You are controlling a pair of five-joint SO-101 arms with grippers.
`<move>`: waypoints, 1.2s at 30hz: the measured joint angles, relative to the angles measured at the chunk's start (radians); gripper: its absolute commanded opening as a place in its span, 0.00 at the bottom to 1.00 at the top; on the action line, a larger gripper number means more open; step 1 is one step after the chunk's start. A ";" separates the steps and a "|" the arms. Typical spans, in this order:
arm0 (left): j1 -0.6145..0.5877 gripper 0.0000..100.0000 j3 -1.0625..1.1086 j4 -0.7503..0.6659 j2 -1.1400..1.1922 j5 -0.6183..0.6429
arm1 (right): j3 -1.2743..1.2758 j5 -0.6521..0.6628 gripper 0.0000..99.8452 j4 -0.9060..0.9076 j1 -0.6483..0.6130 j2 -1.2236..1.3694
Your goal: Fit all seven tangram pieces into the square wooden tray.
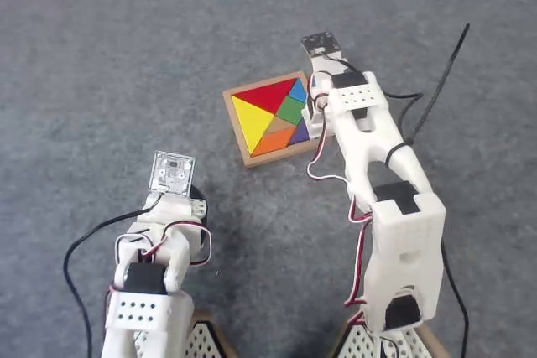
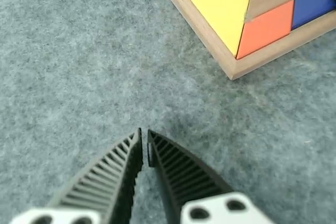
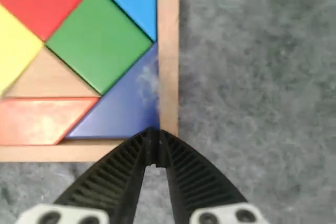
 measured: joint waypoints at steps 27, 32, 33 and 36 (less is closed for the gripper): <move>0.000 0.02 0.000 0.000 0.000 0.000 | 1.128 -0.014 0.03 -0.247 -0.005 -1.033; 0.000 0.02 0.000 0.000 -0.002 0.000 | 1.428 -0.014 0.03 -0.262 0.031 -1.367; 0.000 0.02 0.000 0.000 -0.002 0.000 | 1.478 -0.014 0.03 -0.262 0.054 -1.425; 0.000 0.02 0.000 0.000 -0.002 0.000 | 1.594 0.018 0.03 -0.269 0.141 -1.590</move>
